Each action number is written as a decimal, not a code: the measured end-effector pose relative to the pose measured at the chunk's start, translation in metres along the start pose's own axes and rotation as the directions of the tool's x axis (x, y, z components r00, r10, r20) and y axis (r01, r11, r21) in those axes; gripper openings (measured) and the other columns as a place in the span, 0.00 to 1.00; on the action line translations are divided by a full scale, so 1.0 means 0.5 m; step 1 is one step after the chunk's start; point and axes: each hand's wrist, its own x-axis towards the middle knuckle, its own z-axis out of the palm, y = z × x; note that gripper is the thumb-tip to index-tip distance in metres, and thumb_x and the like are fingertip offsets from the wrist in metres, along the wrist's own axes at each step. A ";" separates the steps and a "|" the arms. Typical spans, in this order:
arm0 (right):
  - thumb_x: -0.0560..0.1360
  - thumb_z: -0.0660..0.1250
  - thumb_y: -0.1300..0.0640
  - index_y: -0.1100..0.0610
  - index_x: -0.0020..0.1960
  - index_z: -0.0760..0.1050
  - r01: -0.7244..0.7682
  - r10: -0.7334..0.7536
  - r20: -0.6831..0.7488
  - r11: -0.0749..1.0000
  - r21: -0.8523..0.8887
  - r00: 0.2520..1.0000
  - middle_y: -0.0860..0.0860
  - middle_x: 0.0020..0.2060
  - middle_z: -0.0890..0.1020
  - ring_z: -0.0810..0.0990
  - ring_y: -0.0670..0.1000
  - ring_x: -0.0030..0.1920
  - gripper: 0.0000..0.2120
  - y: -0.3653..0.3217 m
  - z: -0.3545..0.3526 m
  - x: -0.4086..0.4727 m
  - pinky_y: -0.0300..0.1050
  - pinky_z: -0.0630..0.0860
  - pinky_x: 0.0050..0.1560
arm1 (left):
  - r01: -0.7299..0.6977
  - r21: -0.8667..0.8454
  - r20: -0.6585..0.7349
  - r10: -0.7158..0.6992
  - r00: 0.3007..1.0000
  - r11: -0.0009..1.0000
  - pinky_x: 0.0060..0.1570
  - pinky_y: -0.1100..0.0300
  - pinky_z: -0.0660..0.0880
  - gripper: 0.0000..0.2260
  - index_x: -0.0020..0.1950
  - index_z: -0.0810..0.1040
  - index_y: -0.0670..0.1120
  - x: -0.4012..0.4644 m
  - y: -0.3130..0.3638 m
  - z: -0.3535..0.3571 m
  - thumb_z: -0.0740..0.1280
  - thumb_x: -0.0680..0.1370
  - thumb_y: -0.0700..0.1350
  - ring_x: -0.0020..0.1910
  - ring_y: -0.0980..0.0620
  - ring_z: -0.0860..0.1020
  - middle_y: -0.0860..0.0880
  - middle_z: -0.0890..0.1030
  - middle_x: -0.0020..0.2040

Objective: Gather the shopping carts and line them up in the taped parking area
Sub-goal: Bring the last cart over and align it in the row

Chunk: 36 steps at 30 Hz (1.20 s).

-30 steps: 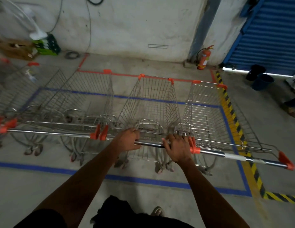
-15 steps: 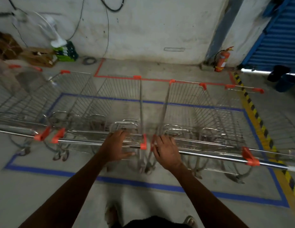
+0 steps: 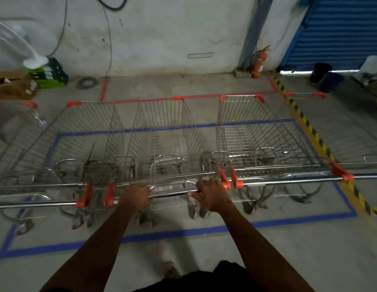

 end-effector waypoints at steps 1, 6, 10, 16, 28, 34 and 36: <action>0.78 0.47 0.26 0.50 0.60 0.75 -0.021 0.021 0.002 1.000 0.002 1.000 0.53 0.54 0.82 0.79 0.57 0.58 0.33 -0.004 0.000 0.001 0.57 0.70 0.61 | 0.025 -0.002 -0.004 -0.025 1.000 1.000 0.46 0.57 0.77 0.13 0.55 0.83 0.51 0.000 0.003 0.001 0.66 0.76 0.54 0.47 0.50 0.81 0.50 0.84 0.49; 0.78 0.47 0.23 0.49 0.62 0.76 -0.075 0.075 -0.011 0.996 0.046 0.997 0.51 0.52 0.83 0.78 0.55 0.59 0.36 -0.018 0.017 0.000 0.58 0.69 0.64 | 0.061 0.010 -0.021 -0.061 0.998 0.998 0.45 0.56 0.80 0.12 0.51 0.83 0.50 0.015 -0.022 0.010 0.66 0.72 0.53 0.43 0.51 0.82 0.52 0.84 0.45; 0.79 0.51 0.26 0.48 0.50 0.75 -0.051 0.053 -0.017 0.993 0.107 0.998 0.46 0.43 0.79 0.79 0.53 0.51 0.28 -0.008 0.019 -0.013 0.58 0.73 0.59 | 0.097 0.020 -0.044 -0.096 0.994 0.995 0.51 0.53 0.78 0.13 0.53 0.82 0.50 0.020 -0.009 0.017 0.67 0.72 0.53 0.52 0.47 0.83 0.50 0.84 0.51; 0.79 0.53 0.26 0.47 0.42 0.69 -0.009 0.013 -0.031 0.992 0.128 0.999 0.44 0.38 0.73 0.72 0.47 0.42 0.25 0.028 -0.002 -0.014 0.54 0.73 0.51 | 0.111 0.065 -0.098 -0.104 0.990 0.992 0.53 0.54 0.78 0.15 0.54 0.82 0.48 0.029 0.026 0.033 0.65 0.72 0.52 0.54 0.47 0.83 0.49 0.85 0.52; 0.82 0.51 0.31 0.52 0.61 0.76 0.052 -0.042 -0.055 0.979 0.197 0.998 0.50 0.53 0.81 0.78 0.50 0.54 0.29 0.033 0.000 -0.027 0.56 0.74 0.60 | -0.102 -0.299 -0.241 0.029 0.970 0.949 0.48 0.57 0.69 0.18 0.54 0.76 0.48 -0.032 0.007 0.019 0.75 0.71 0.55 0.52 0.47 0.77 0.47 0.77 0.53; 0.84 0.53 0.37 0.52 0.64 0.74 0.043 -0.019 -0.202 0.992 0.117 0.979 0.52 0.57 0.81 0.78 0.54 0.58 0.23 -0.032 0.005 -0.033 0.55 0.73 0.60 | -0.181 -0.354 -0.428 0.014 0.904 0.918 0.64 0.42 0.70 0.20 0.60 0.76 0.49 -0.102 -0.035 0.042 0.72 0.70 0.53 0.58 0.50 0.75 0.50 0.75 0.57; 0.85 0.52 0.38 0.51 0.63 0.74 0.041 -0.017 -0.222 0.994 0.102 0.975 0.51 0.56 0.80 0.77 0.53 0.57 0.21 -0.071 0.011 -0.025 0.54 0.71 0.60 | -0.179 -0.277 -0.462 0.032 0.886 0.944 0.70 0.39 0.64 0.23 0.64 0.74 0.52 -0.111 -0.063 0.040 0.69 0.70 0.56 0.62 0.51 0.74 0.51 0.75 0.60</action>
